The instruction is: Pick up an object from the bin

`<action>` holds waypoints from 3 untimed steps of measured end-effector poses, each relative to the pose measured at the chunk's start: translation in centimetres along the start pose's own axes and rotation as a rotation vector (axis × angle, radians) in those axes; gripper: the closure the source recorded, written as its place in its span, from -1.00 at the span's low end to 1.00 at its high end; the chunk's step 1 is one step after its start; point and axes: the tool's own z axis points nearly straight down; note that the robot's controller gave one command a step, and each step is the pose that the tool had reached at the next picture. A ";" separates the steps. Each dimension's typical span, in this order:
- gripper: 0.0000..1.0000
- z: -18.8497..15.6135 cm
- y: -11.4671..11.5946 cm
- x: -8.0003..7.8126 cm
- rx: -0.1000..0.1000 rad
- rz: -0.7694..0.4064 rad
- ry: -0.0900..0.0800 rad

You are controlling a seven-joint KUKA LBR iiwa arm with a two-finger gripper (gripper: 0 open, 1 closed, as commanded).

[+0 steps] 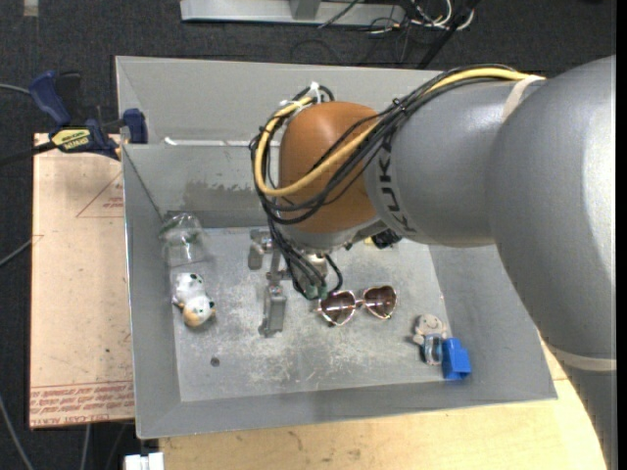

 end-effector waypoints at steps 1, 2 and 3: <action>-1.00 -0.5 -0.1 -0.2 -0.001 0.003 -0.007; -1.00 4.7 6.2 -0.9 -0.001 -0.101 -0.013; -1.00 3.0 7.4 -0.3 -0.001 0.022 -0.006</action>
Offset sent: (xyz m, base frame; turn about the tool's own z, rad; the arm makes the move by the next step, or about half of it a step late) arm 0.0080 0.0785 -0.0638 -0.1269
